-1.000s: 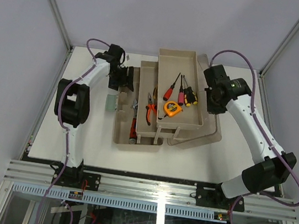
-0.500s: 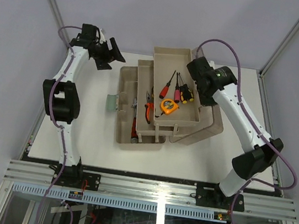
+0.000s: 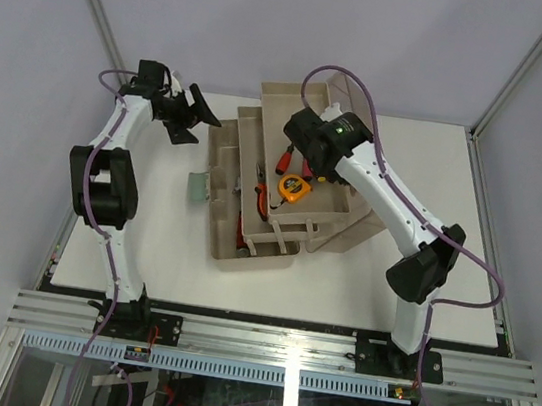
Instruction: Pack the tool kit
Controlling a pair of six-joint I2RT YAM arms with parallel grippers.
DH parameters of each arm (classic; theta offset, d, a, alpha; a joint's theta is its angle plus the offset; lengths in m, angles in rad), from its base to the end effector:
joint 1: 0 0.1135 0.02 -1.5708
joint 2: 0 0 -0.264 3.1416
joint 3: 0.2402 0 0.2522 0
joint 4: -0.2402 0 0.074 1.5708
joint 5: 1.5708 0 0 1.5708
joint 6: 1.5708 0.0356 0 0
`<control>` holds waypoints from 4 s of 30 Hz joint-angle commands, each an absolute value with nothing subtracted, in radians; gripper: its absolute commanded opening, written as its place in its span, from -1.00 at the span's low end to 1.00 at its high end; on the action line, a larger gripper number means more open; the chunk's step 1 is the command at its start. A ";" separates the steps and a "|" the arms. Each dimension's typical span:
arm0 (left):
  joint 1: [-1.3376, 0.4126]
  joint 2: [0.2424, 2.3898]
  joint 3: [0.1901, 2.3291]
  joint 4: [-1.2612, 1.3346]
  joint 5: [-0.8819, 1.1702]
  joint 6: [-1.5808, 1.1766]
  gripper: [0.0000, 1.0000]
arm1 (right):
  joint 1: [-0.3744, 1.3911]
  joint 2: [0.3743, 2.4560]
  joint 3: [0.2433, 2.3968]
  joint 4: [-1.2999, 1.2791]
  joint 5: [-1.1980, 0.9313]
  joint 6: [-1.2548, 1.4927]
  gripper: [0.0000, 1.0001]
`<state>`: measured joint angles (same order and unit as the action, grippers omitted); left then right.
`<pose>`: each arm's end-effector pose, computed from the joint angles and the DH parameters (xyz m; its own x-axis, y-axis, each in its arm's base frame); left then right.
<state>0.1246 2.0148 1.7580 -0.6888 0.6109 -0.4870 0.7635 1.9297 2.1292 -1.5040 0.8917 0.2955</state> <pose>0.4450 0.0352 0.2641 -0.8193 -0.4889 -0.2996 -0.1721 0.7080 -0.6849 0.2838 0.2333 0.3751 -0.7501 -0.4648 -0.4704 -0.0710 0.7638 -0.6415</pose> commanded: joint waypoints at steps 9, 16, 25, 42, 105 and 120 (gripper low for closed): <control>0.156 1.959 1.700 -0.621 0.655 -0.474 0.70 | 0.914 1.901 2.138 -1.336 1.105 0.298 -1.00; 0.174 1.954 1.681 -0.621 0.659 -0.473 0.70 | 0.982 1.970 2.171 -1.302 1.144 0.246 -1.00; 0.200 1.946 1.674 -0.617 0.650 -0.478 0.70 | 1.101 2.096 2.247 -1.162 1.143 0.126 -1.00; 0.213 1.927 1.592 -0.571 0.638 -0.490 0.69 | 1.306 2.208 2.188 -0.821 1.321 -0.151 0.55; 0.508 1.596 0.988 -0.540 0.843 -0.254 0.66 | 0.841 2.116 2.309 -0.823 0.076 0.411 0.65; 0.432 1.821 1.105 -0.579 1.018 -0.161 0.62 | 0.861 2.120 2.351 -0.794 0.053 0.416 0.62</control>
<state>0.4656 1.7947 1.0592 -0.5732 0.8738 -0.1925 0.8497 2.1342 2.3104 -0.8246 0.0780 0.4084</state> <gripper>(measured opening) 0.813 0.810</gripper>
